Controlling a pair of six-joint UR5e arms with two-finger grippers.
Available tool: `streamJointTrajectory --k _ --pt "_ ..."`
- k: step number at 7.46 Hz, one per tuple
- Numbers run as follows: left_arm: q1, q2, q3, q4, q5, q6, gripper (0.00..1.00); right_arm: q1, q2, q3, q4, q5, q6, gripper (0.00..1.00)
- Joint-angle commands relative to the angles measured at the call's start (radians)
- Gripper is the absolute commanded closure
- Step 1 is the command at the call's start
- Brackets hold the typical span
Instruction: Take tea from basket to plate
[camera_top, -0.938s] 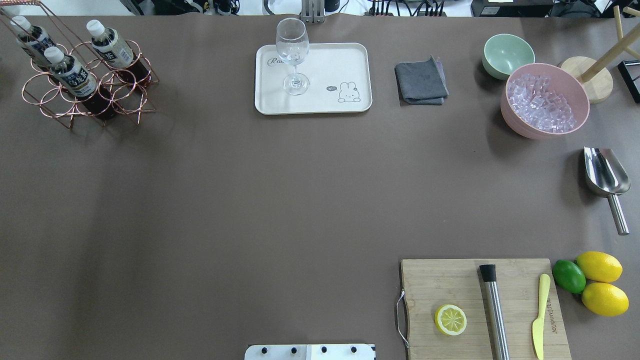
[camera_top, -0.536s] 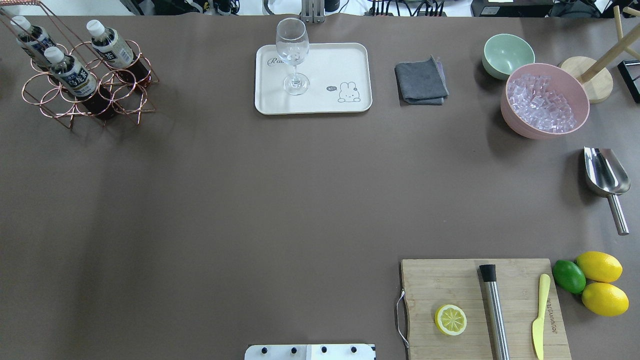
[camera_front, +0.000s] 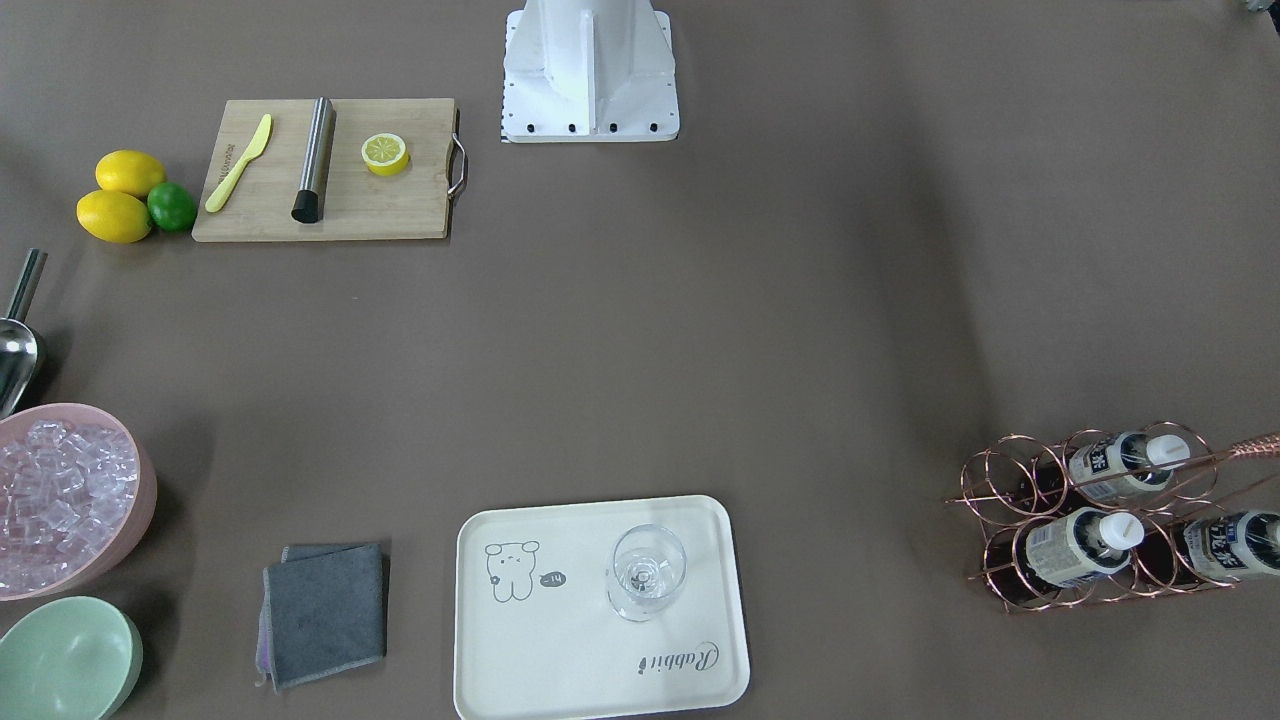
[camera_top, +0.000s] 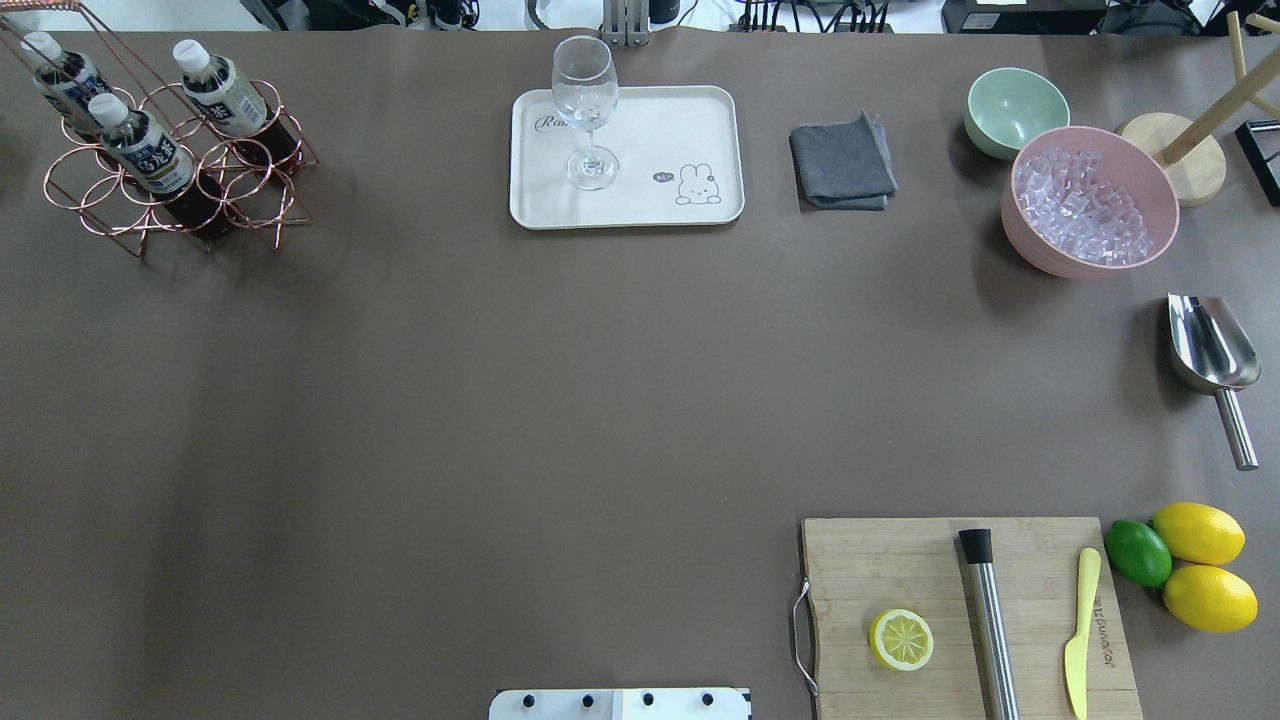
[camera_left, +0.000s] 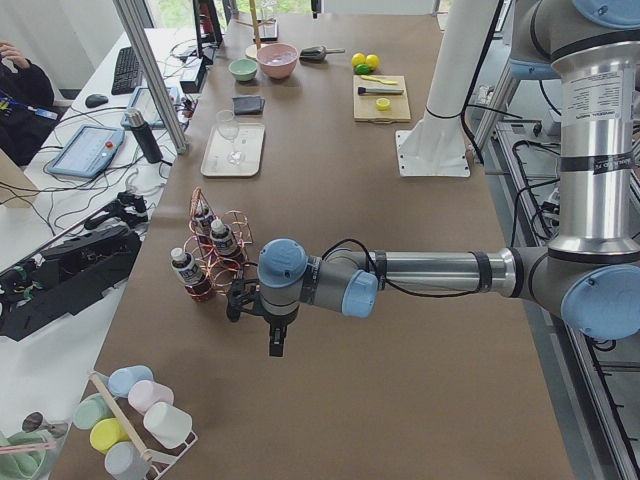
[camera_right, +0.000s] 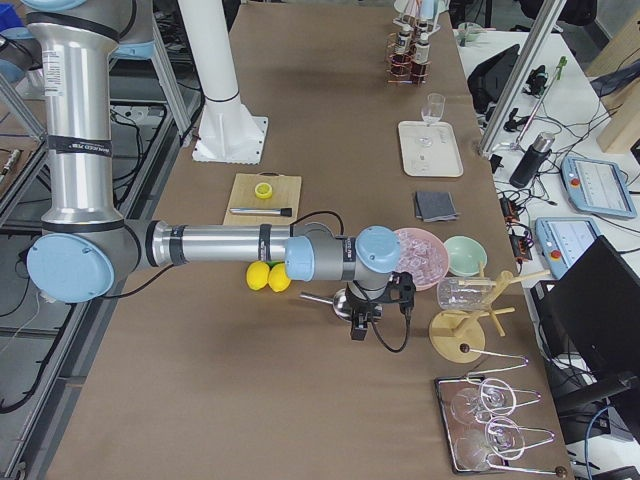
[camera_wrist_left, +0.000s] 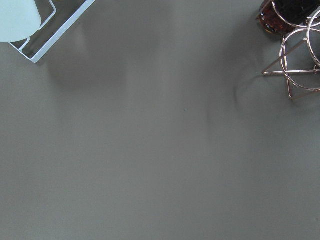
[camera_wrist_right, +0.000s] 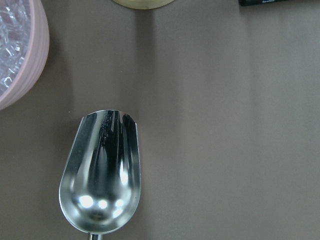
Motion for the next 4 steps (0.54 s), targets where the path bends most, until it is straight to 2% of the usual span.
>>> streamJointTrajectory --k 1,4 --pt "0.0 0.0 0.0 -0.001 0.0 0.0 0.01 0.0 -0.013 0.002 0.031 0.01 -0.004 0.0" --pt "0.0 0.002 0.0 0.0 0.0 0.001 0.01 0.0 -0.014 0.011 0.032 0.01 -0.004 0.0"
